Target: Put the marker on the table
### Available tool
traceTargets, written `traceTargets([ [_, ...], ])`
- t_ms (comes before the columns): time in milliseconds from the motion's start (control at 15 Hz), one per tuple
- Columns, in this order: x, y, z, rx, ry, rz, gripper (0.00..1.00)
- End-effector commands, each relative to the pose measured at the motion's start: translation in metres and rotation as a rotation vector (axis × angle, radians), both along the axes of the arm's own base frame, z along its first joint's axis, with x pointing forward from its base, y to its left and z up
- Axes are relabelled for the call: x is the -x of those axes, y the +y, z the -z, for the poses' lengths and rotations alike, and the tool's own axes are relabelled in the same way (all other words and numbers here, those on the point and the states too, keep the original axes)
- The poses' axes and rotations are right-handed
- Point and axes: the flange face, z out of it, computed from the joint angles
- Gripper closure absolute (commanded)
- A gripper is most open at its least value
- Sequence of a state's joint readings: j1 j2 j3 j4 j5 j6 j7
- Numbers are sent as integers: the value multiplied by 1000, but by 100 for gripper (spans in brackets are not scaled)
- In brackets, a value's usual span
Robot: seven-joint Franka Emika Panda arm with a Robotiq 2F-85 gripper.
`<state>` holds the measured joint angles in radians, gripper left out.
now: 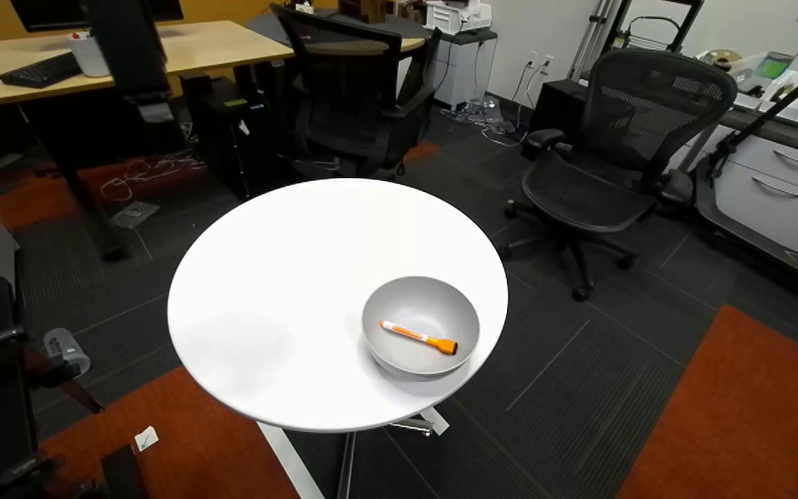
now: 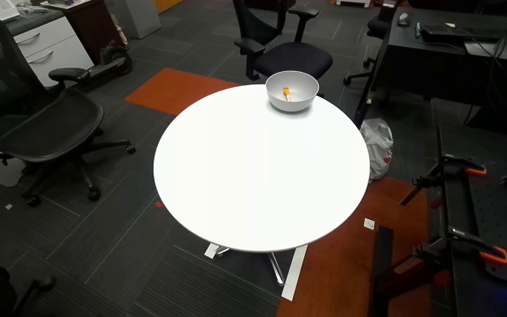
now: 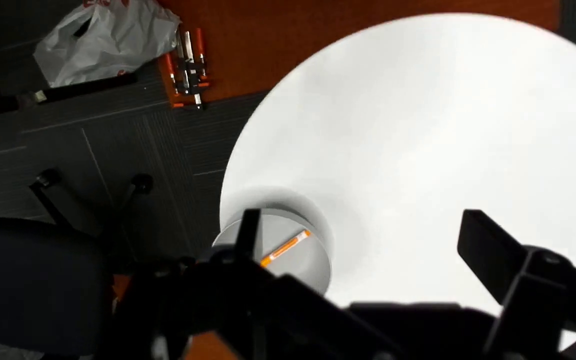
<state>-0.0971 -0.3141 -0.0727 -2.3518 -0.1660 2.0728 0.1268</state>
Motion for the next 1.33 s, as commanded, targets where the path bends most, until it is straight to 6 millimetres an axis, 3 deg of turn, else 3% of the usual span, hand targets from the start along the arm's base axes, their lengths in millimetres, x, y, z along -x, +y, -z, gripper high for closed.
traceTargets([
  [0,-45,-20,24,-46,-52,121,0],
  [333,-88,-56,67,-117,-114,317,0],
  [733,-125,-95,109,-157,-105,488,0],
  [1267,-157,-117,168,-116,-25,619,0],
])
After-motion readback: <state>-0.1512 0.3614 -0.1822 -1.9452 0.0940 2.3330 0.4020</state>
